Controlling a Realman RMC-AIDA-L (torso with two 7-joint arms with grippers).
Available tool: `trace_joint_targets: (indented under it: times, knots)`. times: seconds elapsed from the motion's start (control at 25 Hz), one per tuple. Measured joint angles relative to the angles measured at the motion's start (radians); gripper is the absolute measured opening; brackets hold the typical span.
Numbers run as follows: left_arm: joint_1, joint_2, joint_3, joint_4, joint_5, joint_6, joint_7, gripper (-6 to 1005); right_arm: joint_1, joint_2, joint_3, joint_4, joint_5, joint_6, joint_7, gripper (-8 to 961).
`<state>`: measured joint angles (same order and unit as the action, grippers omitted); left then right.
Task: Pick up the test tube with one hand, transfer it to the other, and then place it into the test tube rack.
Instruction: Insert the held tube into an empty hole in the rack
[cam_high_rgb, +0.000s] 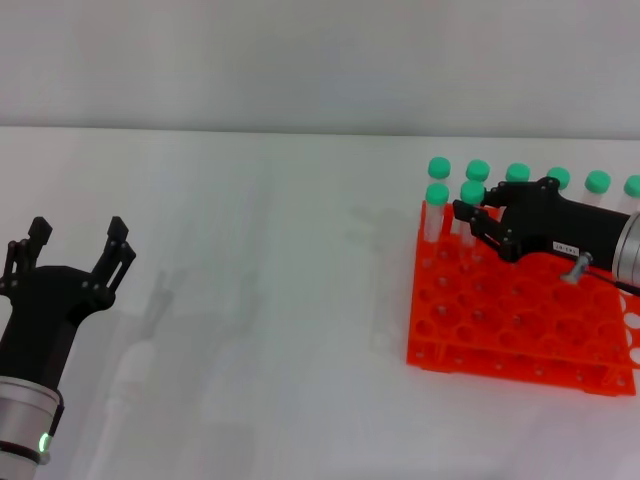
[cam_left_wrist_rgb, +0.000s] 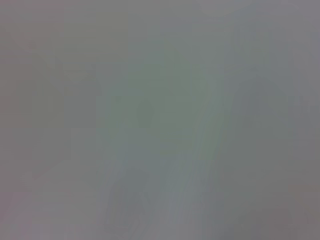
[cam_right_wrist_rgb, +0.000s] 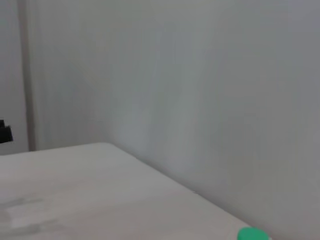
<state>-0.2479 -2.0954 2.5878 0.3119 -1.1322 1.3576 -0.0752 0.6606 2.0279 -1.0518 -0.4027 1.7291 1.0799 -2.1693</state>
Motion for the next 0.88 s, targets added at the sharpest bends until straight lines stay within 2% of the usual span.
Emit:
trace_joint_targets:
  times: [0.68,0.88]
  knots:
    - [-0.011,0.000,0.000,-0.001,0.002,0.000,0.000,894,-0.025,-0.003,-0.009,0.002,0.000,0.013,0.001,344]
    - [-0.013,0.000,0.000,-0.003,0.002,0.000,0.000,894,-0.056,-0.010,0.001,-0.014,0.000,0.043,0.015,588]
